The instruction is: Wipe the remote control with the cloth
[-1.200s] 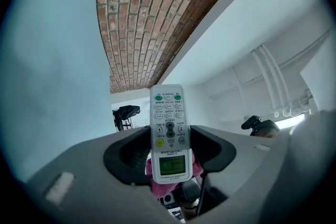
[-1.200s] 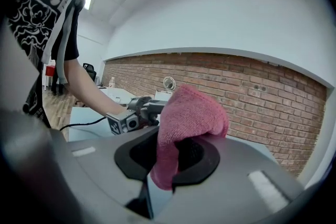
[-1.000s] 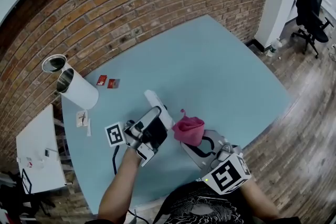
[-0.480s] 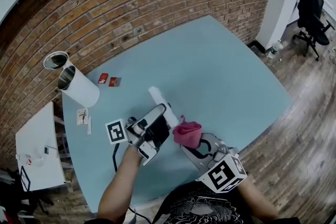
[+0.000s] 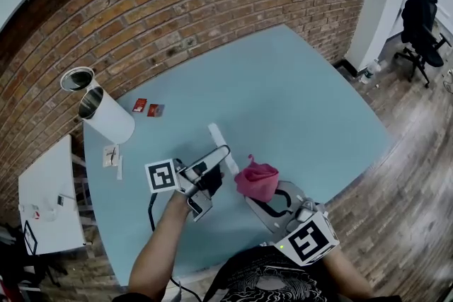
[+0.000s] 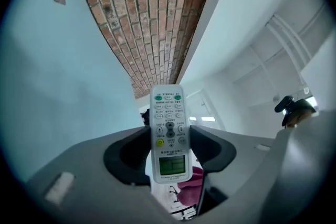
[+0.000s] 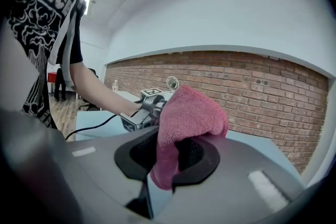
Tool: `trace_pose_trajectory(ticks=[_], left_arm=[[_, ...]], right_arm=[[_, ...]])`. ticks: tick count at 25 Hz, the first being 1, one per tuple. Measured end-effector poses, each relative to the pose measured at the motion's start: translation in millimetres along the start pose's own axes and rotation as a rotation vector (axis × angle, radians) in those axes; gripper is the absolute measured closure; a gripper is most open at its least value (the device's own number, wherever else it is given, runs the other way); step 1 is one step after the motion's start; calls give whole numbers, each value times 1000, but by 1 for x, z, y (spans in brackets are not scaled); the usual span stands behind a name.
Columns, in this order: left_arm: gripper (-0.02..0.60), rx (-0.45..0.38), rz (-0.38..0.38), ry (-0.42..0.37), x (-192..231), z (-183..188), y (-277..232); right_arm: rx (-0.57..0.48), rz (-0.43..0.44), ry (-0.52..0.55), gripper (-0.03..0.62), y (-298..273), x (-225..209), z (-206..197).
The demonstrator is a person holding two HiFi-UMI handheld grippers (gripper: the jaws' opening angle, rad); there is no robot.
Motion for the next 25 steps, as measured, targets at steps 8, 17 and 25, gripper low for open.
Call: trace_pose_trajectory(ticks=[8,17,25], left_arm=[[345,102,79,-60,-5,-13,-7],[345,246,121,-182,-4,-23,-12],[346,312,125,-224,-7,-31,-20]], right_arm=[[-43,0,-27,531,2,-5,5],[-65,-15,-49,531,5,-11,7],[-111,-32,-99,531,10,-21,8]])
Point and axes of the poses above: the fingertips, and each gripper's own axes: y backward along the fingers, x to its left, z out of its top, the point moved 9 cm from there along y, backward along the fingers, and after that the axes turned 6 degrees about -y, right-handed, at the moved point
